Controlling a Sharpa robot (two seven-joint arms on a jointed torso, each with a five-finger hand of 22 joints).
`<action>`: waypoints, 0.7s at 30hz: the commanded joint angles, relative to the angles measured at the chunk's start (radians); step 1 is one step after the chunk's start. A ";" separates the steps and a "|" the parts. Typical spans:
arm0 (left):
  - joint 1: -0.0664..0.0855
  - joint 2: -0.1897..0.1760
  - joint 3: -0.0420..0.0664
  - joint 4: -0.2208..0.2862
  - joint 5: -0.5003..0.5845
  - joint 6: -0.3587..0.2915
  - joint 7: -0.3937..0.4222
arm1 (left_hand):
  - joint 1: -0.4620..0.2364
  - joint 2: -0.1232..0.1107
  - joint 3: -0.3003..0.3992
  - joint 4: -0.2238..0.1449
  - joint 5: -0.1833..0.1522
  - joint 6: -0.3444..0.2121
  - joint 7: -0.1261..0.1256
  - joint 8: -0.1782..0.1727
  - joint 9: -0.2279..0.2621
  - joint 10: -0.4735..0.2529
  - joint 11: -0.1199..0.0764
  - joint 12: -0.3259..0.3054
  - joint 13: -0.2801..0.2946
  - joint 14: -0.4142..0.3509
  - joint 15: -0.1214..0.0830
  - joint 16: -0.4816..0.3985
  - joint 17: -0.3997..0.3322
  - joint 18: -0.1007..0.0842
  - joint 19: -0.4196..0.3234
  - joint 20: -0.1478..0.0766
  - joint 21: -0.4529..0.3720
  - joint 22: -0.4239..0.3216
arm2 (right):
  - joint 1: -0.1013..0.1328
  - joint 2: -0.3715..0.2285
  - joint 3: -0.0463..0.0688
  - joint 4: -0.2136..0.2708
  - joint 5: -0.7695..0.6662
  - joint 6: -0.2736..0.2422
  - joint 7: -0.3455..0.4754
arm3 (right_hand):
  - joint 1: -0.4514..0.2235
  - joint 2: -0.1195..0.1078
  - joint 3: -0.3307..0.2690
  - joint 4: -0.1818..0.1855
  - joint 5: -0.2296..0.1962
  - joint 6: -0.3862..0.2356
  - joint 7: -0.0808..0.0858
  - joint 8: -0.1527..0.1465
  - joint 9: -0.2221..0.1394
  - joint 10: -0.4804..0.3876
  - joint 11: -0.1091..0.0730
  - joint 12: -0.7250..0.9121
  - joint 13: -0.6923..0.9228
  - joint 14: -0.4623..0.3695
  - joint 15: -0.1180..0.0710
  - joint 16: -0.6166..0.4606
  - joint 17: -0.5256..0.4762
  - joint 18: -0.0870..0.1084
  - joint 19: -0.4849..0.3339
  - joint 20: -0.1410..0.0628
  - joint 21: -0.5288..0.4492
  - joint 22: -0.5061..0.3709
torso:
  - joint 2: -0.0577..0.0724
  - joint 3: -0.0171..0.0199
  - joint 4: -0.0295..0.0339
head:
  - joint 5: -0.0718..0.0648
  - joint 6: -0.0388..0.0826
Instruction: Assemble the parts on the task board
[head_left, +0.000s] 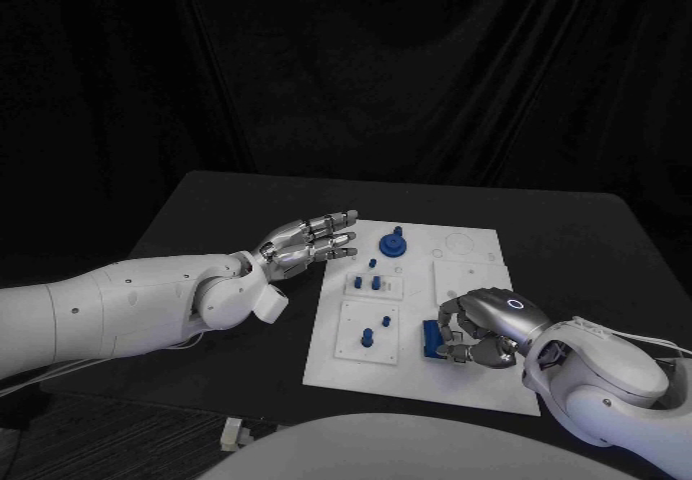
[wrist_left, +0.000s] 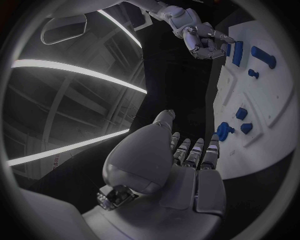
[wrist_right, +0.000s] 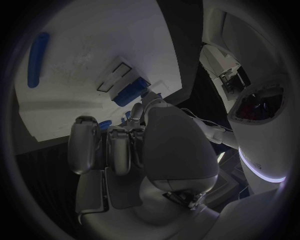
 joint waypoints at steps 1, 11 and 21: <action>-0.001 0.002 0.001 0.001 0.002 0.012 0.013 | -0.004 0.004 0.001 -0.003 0.004 0.003 0.004 0.004 0.001 0.003 0.006 0.007 0.001 0.002 0.007 0.007 0.001 -0.017 0.009 -0.001 0.006 -0.001 | -0.003 0.002 0.000 -0.001 -0.011 0.005 -0.017 | 0.010 0.000 0.008 0.001 0.005 -0.007 -0.002 0.007 -0.001 0.104 -0.007 0.004 0.263 0.105 -0.005 0.003 0.263 -0.005 0.007 -0.003 -0.004 0.199 | 0.000 0.0002 -0.0002 | 0.000 0.000; -0.002 0.002 0.001 0.001 0.002 0.014 0.013 | -0.005 0.004 0.002 -0.005 0.005 0.003 0.005 0.004 0.001 0.005 0.009 0.008 0.001 0.002 0.009 0.007 0.002 -0.018 0.009 -0.001 0.007 -0.001 | -0.006 0.014 0.000 -0.008 -0.011 0.009 -0.019 | -0.025 -0.006 0.006 0.004 -0.055 -0.001 -0.002 0.021 -0.005 0.104 -0.006 0.004 0.263 0.105 -0.004 0.003 0.263 -0.005 0.006 -0.003 -0.006 0.198 | 0.000 0.0001 0.0001 | -0.002 0.000; -0.002 0.000 0.001 0.001 0.002 0.015 0.013 | -0.005 0.005 0.004 -0.006 0.005 0.004 0.005 0.004 0.001 0.006 0.011 0.009 0.002 0.003 0.010 0.008 0.002 -0.019 0.010 -0.001 0.007 -0.001 | -0.005 -0.017 0.000 0.010 -0.011 -0.050 -0.017 | -0.113 -0.018 -0.020 0.007 -0.083 -0.011 -0.001 0.014 -0.027 0.104 -0.007 0.004 0.263 0.105 -0.004 0.003 0.263 -0.004 0.003 -0.003 -0.012 0.196 | 0.000 0.0001 0.0000 | 0.000 0.000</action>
